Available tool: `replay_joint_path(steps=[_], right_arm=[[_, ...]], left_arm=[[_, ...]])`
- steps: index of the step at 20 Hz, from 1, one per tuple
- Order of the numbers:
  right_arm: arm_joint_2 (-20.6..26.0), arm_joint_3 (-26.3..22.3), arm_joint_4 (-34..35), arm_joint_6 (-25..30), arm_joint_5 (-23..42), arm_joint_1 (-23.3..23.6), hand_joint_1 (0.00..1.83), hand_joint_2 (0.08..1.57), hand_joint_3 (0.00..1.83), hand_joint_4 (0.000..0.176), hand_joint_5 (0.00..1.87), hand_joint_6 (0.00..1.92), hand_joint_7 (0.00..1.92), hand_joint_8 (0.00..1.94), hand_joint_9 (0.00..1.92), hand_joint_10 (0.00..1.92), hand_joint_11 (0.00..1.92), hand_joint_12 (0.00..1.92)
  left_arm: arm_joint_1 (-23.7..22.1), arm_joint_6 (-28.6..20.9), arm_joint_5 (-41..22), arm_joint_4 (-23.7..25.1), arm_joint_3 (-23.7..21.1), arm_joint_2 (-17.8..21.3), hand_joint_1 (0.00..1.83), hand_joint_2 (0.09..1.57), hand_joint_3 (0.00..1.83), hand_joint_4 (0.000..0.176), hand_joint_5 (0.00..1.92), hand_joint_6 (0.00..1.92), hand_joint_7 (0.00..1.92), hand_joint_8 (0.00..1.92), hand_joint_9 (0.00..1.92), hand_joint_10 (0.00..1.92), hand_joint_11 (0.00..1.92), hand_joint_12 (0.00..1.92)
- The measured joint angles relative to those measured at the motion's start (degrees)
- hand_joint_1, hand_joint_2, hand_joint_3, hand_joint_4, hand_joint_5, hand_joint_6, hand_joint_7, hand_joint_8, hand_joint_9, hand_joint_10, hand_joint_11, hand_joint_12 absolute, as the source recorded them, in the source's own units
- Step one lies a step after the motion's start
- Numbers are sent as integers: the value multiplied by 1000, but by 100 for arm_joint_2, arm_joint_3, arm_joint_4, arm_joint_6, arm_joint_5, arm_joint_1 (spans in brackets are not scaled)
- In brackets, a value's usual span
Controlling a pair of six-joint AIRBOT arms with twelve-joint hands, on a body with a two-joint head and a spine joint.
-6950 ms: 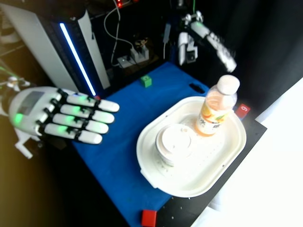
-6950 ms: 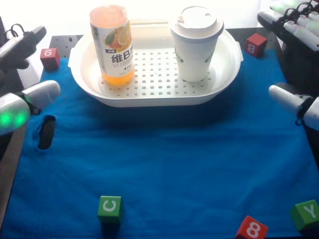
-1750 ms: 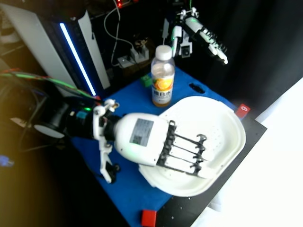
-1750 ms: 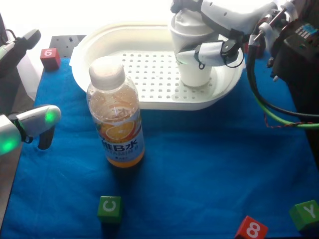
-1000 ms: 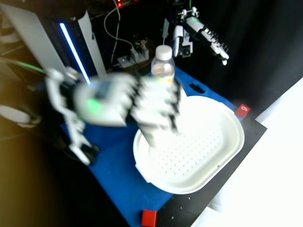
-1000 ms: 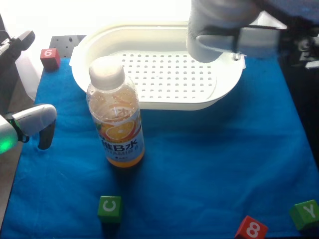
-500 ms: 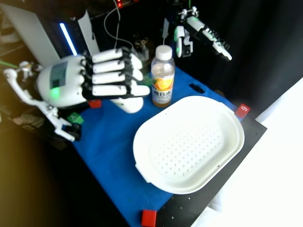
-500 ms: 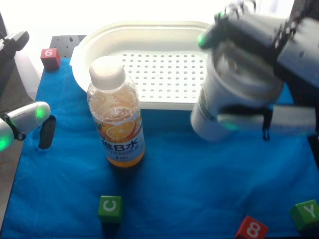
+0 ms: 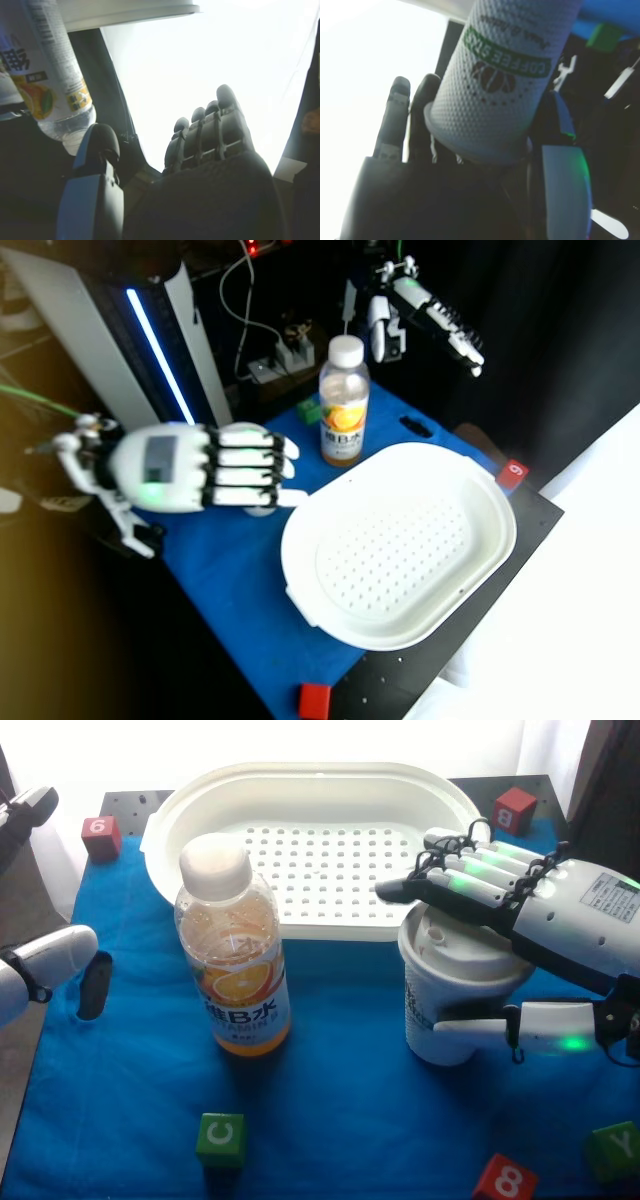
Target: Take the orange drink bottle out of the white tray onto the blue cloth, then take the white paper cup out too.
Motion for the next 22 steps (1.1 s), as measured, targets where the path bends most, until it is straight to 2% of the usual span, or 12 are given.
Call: replay_joint_path(steps=[1, 3, 4, 6, 8, 10, 13, 15, 18, 19, 20, 22], right_arm=[[9, -22, 39, -17, -2, -9, 432, 1173, 0, 56, 0, 13, 0, 8, 0, 49, 0, 641], [83, -109, 72, -20, -11, -11, 424, 1117, 0, 82, 0, 0, 0, 0, 0, 1, 0, 44], [149, -177, 33, -22, -4, -11, 435, 1059, 0, 75, 0, 0, 0, 0, 0, 0, 31, 26], [306, -317, -20, -24, 42, -13, 404, 973, 5, 117, 0, 0, 0, 0, 0, 0, 0, 1055], [435, -389, -17, -24, 306, -17, 399, 951, 0, 173, 0, 0, 0, 0, 0, 0, 0, 801], [509, -439, 37, -24, 549, -17, 369, 951, 0, 145, 0, 0, 0, 0, 0, 0, 0, 210], [605, -516, 94, -24, 726, -17, 399, 946, 0, 68, 0, 0, 0, 0, 0, 0, 0, 20], [702, -588, 105, -26, 859, -17, 427, 932, 0, 61, 0, 0, 0, 0, 0, 0, 0, 0], [957, -732, 260, -24, 1392, -240, 373, 978, 14, 115, 0, 0, 0, 0, 0, 0, 0, 0], [1001, -734, 356, -26, 1537, -308, 380, 1028, 36, 76, 0, 0, 0, 0, 0, 0, 0, 0], [1049, -756, 485, -24, 1690, -367, 285, 1054, 48, 96, 0, 0, 0, 0, 0, 0, 38, 18], [1117, -761, 772, -31, 1991, -439, 118, 1209, 64, 57, 0, 0, 0, 0, 0, 0, 1, 0]], left_arm=[[0, 0, 0, -2, 0, 0, 536, 1249, 3, 60, 7, 2, 0, 0, 0, 0, 0, 0], [2, 0, -13, -2, 0, 0, 557, 1249, 2, 58, 2, 0, 0, 0, 0, 0, 0, 0], [2, 0, -20, -9, 0, 0, 550, 1251, 3, 58, 0, 0, 0, 0, 0, 0, 0, 0], [2, 0, -26, -15, 0, 0, 549, 1256, 4, 64, 0, 0, 0, 0, 0, 0, 0, 0], [7, 0, -42, -39, 0, 0, 536, 1252, 1, 84, 0, 0, 0, 0, 0, 0, 20, 9], [20, 2, -55, -46, -2, -2, 572, 1232, 0, 62, 3, 1, 0, 0, 0, 0, 24, 15], [20, -4, -81, -55, 0, -13, 585, 1210, 0, 60, 9, 3, 0, 0, 0, 0, 31, 28], [20, -9, -105, -68, -2, -13, 556, 1186, 0, 84, 6, 1, 0, 0, 0, 0, 19, 28], [20, -22, -234, -79, -42, -13, 580, 1173, 0, 83, 29, 4, 0, 0, 0, 0, 0, 20], [26, -22, -254, -66, -42, -13, 626, 1179, 2, 81, 37, 6, 0, 0, 0, 0, 0, 3], [26, -24, -291, -57, -42, -11, 639, 1190, 7, 90, 37, 5, 0, 0, 0, 0, 0, 0], [26, -22, -345, -66, -57, -9, 592, 1185, 3, 107, 31, 2, 0, 0, 0, 0, 0, 0]])
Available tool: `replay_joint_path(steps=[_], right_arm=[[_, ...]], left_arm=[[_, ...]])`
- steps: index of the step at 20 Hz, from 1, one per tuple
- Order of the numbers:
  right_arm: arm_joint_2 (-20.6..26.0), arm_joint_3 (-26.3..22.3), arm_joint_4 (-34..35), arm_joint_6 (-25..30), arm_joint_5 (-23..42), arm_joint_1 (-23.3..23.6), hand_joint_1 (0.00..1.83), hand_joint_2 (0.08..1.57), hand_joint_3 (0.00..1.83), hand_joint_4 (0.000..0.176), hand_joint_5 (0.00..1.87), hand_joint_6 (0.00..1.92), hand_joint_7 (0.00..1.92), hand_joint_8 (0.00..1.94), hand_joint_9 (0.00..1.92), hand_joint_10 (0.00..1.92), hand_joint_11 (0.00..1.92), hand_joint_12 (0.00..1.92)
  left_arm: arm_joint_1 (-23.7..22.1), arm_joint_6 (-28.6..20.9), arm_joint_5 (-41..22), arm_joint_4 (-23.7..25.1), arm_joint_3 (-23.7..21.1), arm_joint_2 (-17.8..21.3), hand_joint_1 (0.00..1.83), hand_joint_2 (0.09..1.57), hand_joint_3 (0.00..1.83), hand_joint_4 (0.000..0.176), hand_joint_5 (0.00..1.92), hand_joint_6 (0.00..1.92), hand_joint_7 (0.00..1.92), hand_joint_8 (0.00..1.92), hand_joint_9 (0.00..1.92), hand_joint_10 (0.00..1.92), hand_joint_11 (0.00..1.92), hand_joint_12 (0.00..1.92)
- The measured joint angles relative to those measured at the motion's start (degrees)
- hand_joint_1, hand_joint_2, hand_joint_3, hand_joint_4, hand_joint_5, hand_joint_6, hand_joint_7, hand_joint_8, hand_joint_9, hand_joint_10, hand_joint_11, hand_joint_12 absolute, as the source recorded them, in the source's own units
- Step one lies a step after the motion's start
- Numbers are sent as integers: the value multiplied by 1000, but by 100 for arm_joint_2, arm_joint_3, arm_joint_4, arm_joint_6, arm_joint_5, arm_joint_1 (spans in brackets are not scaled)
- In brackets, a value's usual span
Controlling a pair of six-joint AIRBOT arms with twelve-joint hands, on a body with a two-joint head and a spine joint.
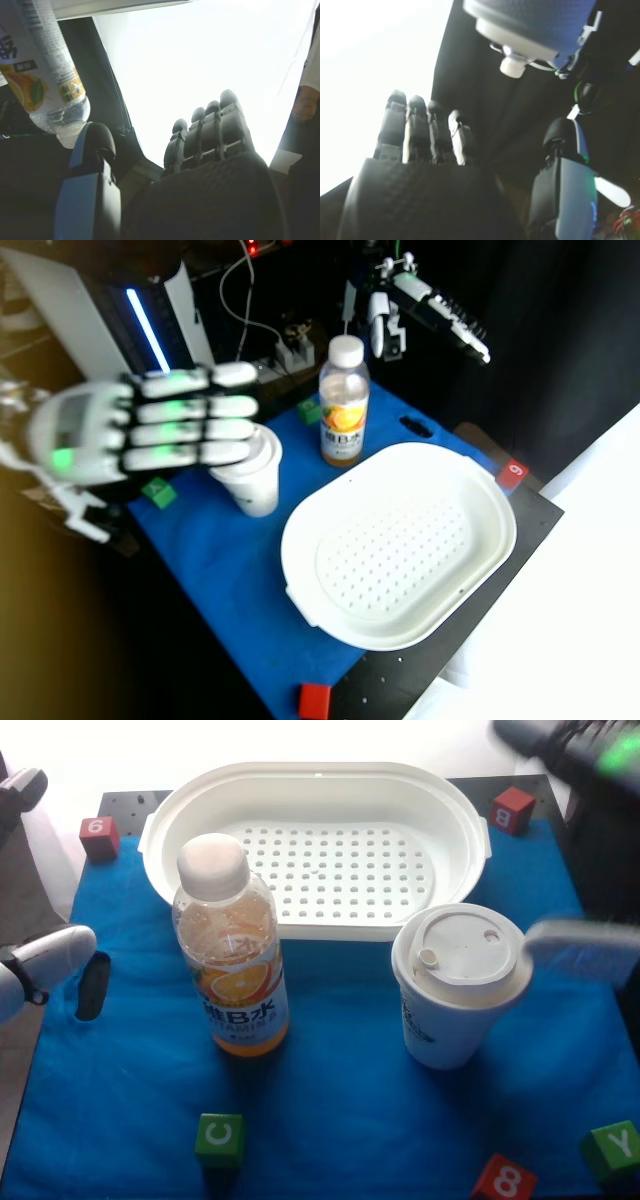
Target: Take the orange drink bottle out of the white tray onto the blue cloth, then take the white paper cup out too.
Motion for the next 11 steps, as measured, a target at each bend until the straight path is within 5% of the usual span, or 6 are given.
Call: replay_joint_path(steps=[2, 3, 4, 7, 8, 11], right_arm=[[39, -44, 260, -68, 229, -101, 216, 1278, 79, 51, 0, 0, 0, 0, 0, 0, 0, 0], [68, -66, 358, -181, 343, -142, 261, 1349, 63, 8, 0, 0, 0, 0, 0, 0, 0, 0], [87, -79, 511, -232, 474, -208, 281, 1363, 54, 0, 0, 0, 0, 0, 0, 0, 2, 1], [146, -79, 931, -356, 721, -308, 405, 1403, 52, 0, 0, 0, 0, 0, 0, 0, 0, 0], [170, -79, 1023, -358, 800, -345, 420, 1413, 55, 0, 0, 0, 0, 0, 0, 0, 0, 0], [256, -79, 1145, -444, 922, -345, 598, 1440, 0, 0, 0, 0, 0, 0, 22, 22, 0, 1179]], left_arm=[[33, -4, -96, 15, -15, 4, 623, 1208, 11, 98, 24, 0, 0, 0, 0, 0, 7, 3], [42, -7, -125, 22, -15, 4, 675, 1228, 15, 85, 18, 0, 0, 0, 0, 0, 4, 3], [42, -9, -149, 22, -15, 4, 700, 1228, 12, 119, 14, 0, 0, 0, 0, 0, 0, 1], [42, -11, -249, 22, -15, 9, 681, 1227, 0, 69, 49, 14, 0, 0, 42, 9, 0, 376], [42, -11, -247, 20, -15, 15, 649, 1220, 0, 83, 53, 11, 0, 0, 56, 11, 0, 469], [39, -13, -260, 44, 26, 35, 700, 1215, 0, 91, 69, 8, 32, 4, 88, 14, 0, 489]])
